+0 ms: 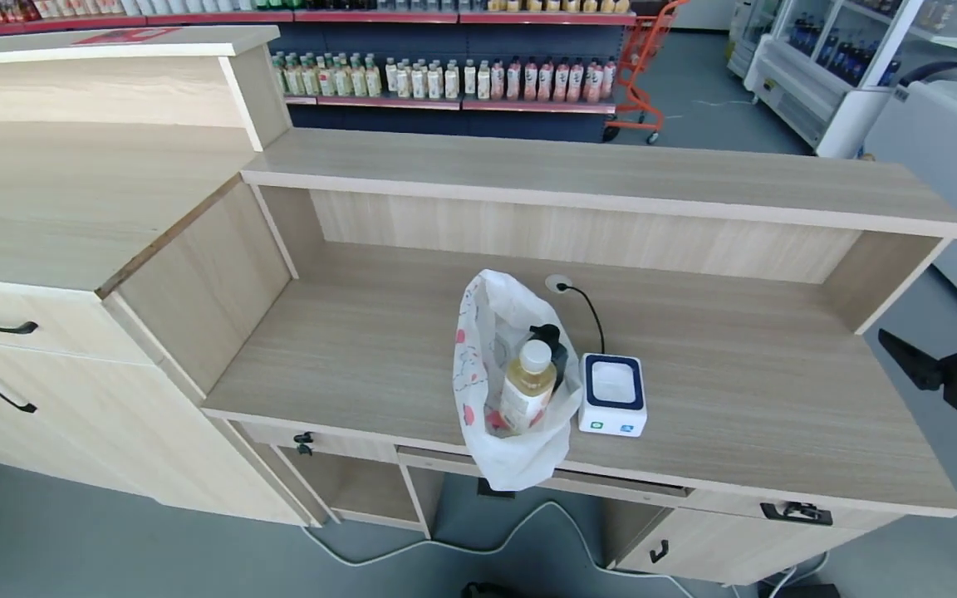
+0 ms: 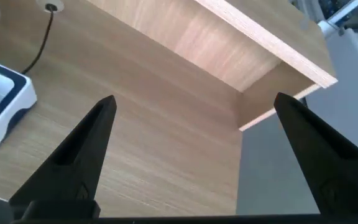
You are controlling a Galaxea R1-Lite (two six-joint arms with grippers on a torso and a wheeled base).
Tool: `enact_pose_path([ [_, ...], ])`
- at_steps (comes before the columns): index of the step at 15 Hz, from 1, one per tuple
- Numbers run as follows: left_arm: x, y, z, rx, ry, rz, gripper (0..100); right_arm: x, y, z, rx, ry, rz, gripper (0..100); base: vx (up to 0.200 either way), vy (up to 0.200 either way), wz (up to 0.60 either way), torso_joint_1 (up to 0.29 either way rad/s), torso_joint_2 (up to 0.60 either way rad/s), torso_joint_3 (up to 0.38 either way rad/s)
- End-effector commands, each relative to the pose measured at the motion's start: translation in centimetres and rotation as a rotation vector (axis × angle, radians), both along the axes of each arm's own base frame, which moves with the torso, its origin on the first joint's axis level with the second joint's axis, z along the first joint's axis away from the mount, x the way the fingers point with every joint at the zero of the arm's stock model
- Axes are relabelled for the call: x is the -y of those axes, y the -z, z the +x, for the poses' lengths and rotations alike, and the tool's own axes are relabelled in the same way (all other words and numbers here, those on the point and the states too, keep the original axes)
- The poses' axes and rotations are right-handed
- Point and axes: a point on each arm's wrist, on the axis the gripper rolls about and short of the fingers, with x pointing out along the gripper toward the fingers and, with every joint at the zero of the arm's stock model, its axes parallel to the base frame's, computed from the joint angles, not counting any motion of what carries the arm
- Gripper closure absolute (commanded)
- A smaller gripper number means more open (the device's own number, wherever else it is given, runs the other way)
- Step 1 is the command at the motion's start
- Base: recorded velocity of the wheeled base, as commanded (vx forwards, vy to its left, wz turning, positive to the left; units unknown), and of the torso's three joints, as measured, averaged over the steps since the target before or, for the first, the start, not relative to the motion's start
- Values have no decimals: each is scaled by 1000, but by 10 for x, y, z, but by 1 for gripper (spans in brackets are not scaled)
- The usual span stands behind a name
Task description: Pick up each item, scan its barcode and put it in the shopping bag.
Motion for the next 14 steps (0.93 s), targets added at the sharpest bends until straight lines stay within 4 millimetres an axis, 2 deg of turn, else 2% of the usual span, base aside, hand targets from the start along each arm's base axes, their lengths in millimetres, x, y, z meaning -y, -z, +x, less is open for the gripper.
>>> enact_pose_path([
  [1,0,0,0,0,1,0,0,3,-4,-5,11,18,9,0,0,0,-600,-2,2,2],
  [3,0,0,0,0,1,0,0,5,-3,-8,0,31,59,0,0,0,0,0,0,0],
  [5,0,0,0,0,1,0,0,7,2,-21,-96,68,138,0,0,0,0,0,0,0],
  [7,0,0,0,0,1,0,0,-1,3,-37,-176,75,232,0,0,0,0,0,0,0],
  [10,0,0,0,0,1,0,0,-13,6,-58,-159,103,358,0,0,0,0,0,0,0],
  [11,0,0,0,0,1,0,0,-22,10,-69,-152,134,386,0,0,0,0,0,0,0],
  [12,0,0,0,0,1,0,0,-37,16,-89,-119,183,434,0,0,0,0,0,0,0],
  [14,0,0,0,0,1,0,0,-53,24,-118,-70,161,449,0,0,0,0,0,0,0],
])
